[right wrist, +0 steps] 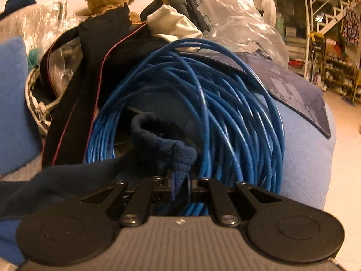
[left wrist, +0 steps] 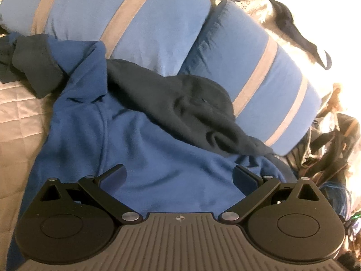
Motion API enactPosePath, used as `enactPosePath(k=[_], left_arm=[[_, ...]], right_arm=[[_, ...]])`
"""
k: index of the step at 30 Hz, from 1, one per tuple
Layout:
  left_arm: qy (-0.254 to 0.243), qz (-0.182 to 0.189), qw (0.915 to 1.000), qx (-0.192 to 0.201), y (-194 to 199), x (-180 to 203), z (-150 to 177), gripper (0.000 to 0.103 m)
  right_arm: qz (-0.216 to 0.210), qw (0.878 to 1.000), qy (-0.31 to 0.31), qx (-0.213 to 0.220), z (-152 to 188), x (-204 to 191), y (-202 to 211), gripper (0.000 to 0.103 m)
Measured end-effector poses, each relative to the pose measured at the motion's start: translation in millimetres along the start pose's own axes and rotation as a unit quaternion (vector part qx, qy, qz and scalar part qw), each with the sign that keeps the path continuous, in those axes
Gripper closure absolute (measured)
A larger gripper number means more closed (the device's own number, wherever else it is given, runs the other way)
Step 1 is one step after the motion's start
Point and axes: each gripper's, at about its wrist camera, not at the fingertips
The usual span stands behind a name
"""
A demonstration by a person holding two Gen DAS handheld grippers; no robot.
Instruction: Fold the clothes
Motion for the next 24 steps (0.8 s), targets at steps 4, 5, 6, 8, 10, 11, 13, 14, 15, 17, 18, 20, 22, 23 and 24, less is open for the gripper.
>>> enactPosePath(k=[4, 5, 6, 8, 10, 11, 13, 14, 15, 17, 18, 20, 22, 23, 24], left_arm=[[0.006, -0.003, 1.0, -0.003, -2, -2, -2, 0.0], [0.005, -0.004, 1.0, -0.003, -2, -1, -2, 0.0], [0.005, -0.004, 1.0, -0.003, -2, 0, -2, 0.0], [0.002, -0.002, 1.0, 0.0, -1, 1, -3, 0.0], [-0.002, 0.0, 1.0, 0.005, 2, 3, -4, 0.0], [-0.005, 0.002, 0.9999, 0.009, 4, 4, -5, 0.0], [-0.016, 0.0, 0.9996, 0.023, 9, 6, -8, 0.0], [-0.023, -0.002, 0.9993, 0.031, 12, 7, -9, 0.0], [-0.029, -0.005, 0.9988, 0.039, 15, 8, -11, 0.0], [-0.043, -0.011, 0.9974, 0.056, 21, 9, -14, 0.0], [-0.05, -0.013, 0.9966, 0.064, 24, 9, -15, 0.0], [-0.058, -0.019, 0.9953, 0.075, 27, 9, -17, 0.0], [-0.06, -0.023, 0.9945, 0.083, 29, 7, -20, 0.0], [-0.061, -0.025, 0.994, 0.087, 30, 7, -22, 0.0], [-0.062, -0.027, 0.9935, 0.091, 31, 6, -23, 0.0]], right_arm=[[0.004, 1.0, 0.001, -0.012, -6, 0, 8, 0.064], [-0.003, 1.0, -0.003, -0.016, -9, -1, 11, 0.053], [-0.011, 1.0, -0.009, -0.018, -12, -2, 18, 0.045], [-0.007, 1.0, -0.023, -0.013, -20, -2, 35, 0.002], [-0.009, 0.999, -0.035, -0.006, -29, -4, 53, 0.001], [-0.019, 0.999, -0.041, -0.006, -34, -5, 61, 0.001], [-0.034, 0.998, -0.043, -0.013, -45, -10, 78, 0.001], [-0.039, 0.998, -0.041, -0.015, -51, -14, 86, 0.001], [-0.045, 0.998, -0.039, -0.015, -59, -17, 96, 0.001], [-0.062, 0.997, -0.037, -0.014, -75, -25, 115, 0.0], [-0.073, 0.997, -0.037, -0.011, -83, -29, 126, 0.0], [-0.101, 0.994, -0.035, -0.007, -101, -39, 148, 0.0], [-0.132, 0.991, -0.025, -0.002, -119, -50, 169, 0.0], [-0.147, 0.989, -0.018, 0.002, -127, -56, 180, 0.0], [-0.162, 0.987, -0.007, 0.005, -137, -63, 191, 0.0]])
Point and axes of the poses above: each gripper's, at about its wrist camera, not at the fingertips, and y roughly against the way its jaws point, x to its right, z to its underside, and after that the axes turned 12 degrees about x, right-handed
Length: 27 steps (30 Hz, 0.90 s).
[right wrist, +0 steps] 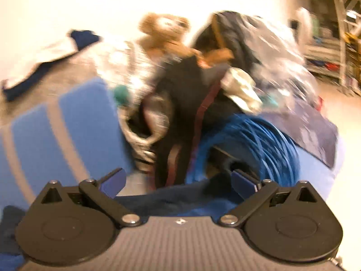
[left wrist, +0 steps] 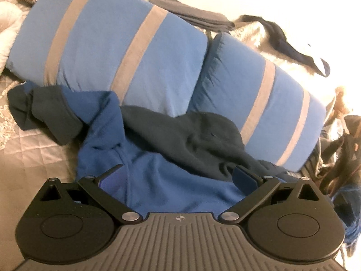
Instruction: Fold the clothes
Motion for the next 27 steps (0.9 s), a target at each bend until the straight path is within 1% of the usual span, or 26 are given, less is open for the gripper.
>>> enactPosePath(k=[3, 7, 11, 13, 17, 19, 21, 24, 26, 27], left_arm=[[0.004, -0.003, 0.9999, 0.012, 3, -5, -6, 0.0], [0.011, -0.008, 0.9994, 0.033, 11, -12, -17, 0.0], [0.014, -0.024, 0.9981, 0.056, 19, -23, -28, 0.0], [0.023, -0.031, 0.9967, 0.071, 23, -31, -36, 0.0], [0.045, -0.047, 0.9931, 0.097, 33, -49, -52, 0.0], [0.047, -0.062, 0.9898, 0.119, 40, -58, -61, 0.0], [0.045, -0.084, 0.9855, 0.14, 47, -66, -69, 0.0], [0.05, -0.123, 0.9773, 0.166, 55, -77, -73, 0.0], [0.05, -0.133, 0.9766, 0.161, 53, -79, -72, 0.0], [0.049, -0.129, 0.9784, 0.154, 50, -79, -70, 0.0]], right_arm=[[-0.049, 0.998, 0.037, 0.008, -30, -32, 24, 0.0], [-0.118, 0.989, 0.089, 0.023, -70, -75, 52, 0.0], [-0.14, 0.986, 0.076, 0.04, -112, -99, 61, 0.0], [-0.151, 0.985, 0.069, 0.048, -132, -110, 65, 0.0], [-0.149, 0.983, 0.08, 0.065, -161, -132, 61, 0.0], [-0.152, 0.982, 0.084, 0.069, -165, -137, 54, 0.0], [-0.155, 0.983, 0.08, 0.054, -160, -139, 43, 0.0], [-0.161, 0.985, 0.065, -0.001, -133, -140, 7, 0.0], [-0.155, 0.985, 0.062, -0.041, -104, -141, -20, 0.0], [-0.151, 0.985, 0.067, -0.059, -85, -141, -34, 0.0]])
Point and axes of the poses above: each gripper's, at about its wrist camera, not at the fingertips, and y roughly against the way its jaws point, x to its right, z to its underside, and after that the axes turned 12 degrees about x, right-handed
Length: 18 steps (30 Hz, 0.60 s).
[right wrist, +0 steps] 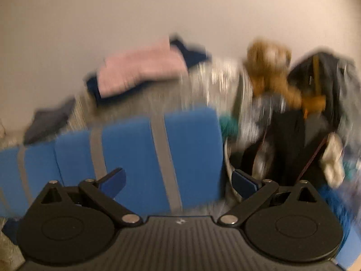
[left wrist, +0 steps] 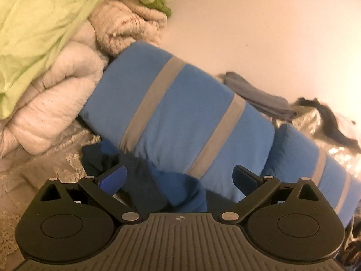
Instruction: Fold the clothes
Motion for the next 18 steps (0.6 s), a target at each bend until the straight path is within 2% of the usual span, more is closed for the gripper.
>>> enactPosePath(k=[4, 7, 11, 13, 15, 16, 18], left_arm=[[-0.018, 0.015, 0.9992, -0.034, -7, 8, 18, 0.0], [-0.044, 0.043, 0.9966, -0.055, -8, 22, 34, 0.0], [-0.059, 0.075, 0.9919, -0.084, -8, 38, 50, 0.0], [-0.065, 0.081, 0.9899, -0.096, -9, 42, 57, 0.0], [-0.071, 0.087, 0.9878, -0.108, -11, 46, 63, 0.0], [-0.074, 0.09, 0.9867, -0.114, -11, 48, 66, 0.0], [-0.073, 0.095, 0.9847, -0.127, -13, 51, 71, 0.0]], right_arm=[[0.01, 0.998, 0.006, -0.061, 83, 4, -62, 0.0], [-0.006, 0.994, -0.054, -0.095, 142, 12, -94, 0.003], [-0.029, 0.981, -0.134, -0.135, 217, 19, -134, 0.011], [-0.044, 0.974, -0.167, -0.147, 245, 17, -149, 0.017], [-0.05, 0.972, -0.166, -0.158, 260, 11, -158, 0.025], [-0.052, 0.973, -0.16, -0.155, 262, 9, -160, 0.03], [-0.058, 0.977, -0.146, -0.147, 263, 3, -163, 0.031]])
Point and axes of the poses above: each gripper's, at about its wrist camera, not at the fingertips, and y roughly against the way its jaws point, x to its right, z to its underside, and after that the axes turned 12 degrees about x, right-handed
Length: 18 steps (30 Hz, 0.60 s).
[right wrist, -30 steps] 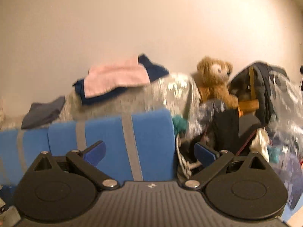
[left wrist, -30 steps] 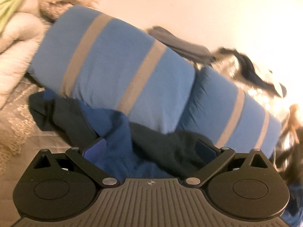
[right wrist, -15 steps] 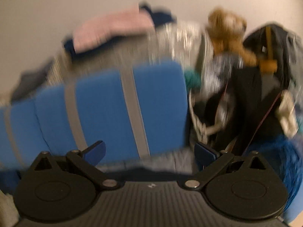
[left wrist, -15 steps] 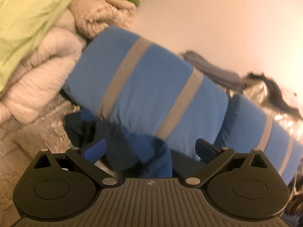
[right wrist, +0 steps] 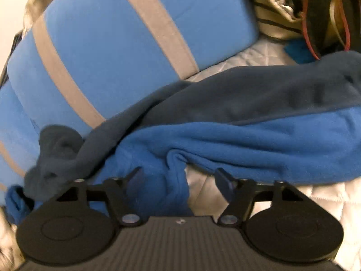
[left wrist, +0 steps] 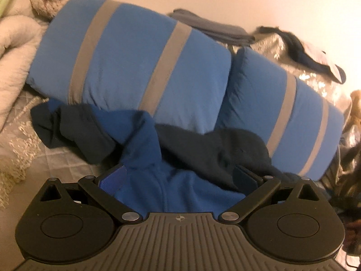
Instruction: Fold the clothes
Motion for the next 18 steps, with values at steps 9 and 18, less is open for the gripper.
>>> enactPosePath(k=[9, 18], left_arm=[[0.004, 0.007, 0.9996, -0.027, -9, 6, 6, 0.0], [0.016, -0.002, 0.9987, -0.048, -14, 0, 8, 0.0]], right_arm=[[-0.004, 0.997, -0.073, -0.015, 15, 7, -39, 0.075], [0.042, 0.978, -0.195, -0.056, 38, 25, -29, 0.09]])
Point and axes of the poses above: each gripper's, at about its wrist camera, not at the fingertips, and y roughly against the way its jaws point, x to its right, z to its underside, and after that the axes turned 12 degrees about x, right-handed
